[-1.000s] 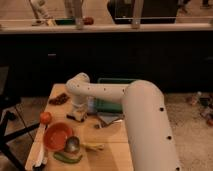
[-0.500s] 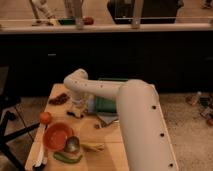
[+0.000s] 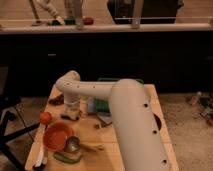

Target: Wipe table surface with eraser

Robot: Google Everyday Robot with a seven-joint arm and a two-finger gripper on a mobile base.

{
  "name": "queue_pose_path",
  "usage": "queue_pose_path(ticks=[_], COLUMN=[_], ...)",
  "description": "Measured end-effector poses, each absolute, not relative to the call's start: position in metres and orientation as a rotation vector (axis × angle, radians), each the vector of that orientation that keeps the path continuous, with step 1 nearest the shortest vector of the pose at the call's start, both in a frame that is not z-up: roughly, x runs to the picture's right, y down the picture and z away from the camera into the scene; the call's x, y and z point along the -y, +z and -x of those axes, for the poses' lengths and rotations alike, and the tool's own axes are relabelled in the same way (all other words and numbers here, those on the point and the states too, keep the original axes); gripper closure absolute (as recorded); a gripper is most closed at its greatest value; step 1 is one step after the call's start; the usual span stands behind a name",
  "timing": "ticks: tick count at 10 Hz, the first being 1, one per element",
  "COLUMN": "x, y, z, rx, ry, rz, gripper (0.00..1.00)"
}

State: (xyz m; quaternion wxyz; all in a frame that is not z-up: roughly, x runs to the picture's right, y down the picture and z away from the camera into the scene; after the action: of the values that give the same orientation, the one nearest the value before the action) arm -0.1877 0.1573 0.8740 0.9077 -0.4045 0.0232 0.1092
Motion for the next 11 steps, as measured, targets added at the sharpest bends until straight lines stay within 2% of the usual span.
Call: queue_pose_path(ticks=[5,11], x=[-0.167,-0.139], y=[0.874,0.902], z=[0.157,0.152], rx=[-0.091,-0.170], ry=[0.255,0.287], rz=[0.855,0.842], gripper=[1.00,1.00])
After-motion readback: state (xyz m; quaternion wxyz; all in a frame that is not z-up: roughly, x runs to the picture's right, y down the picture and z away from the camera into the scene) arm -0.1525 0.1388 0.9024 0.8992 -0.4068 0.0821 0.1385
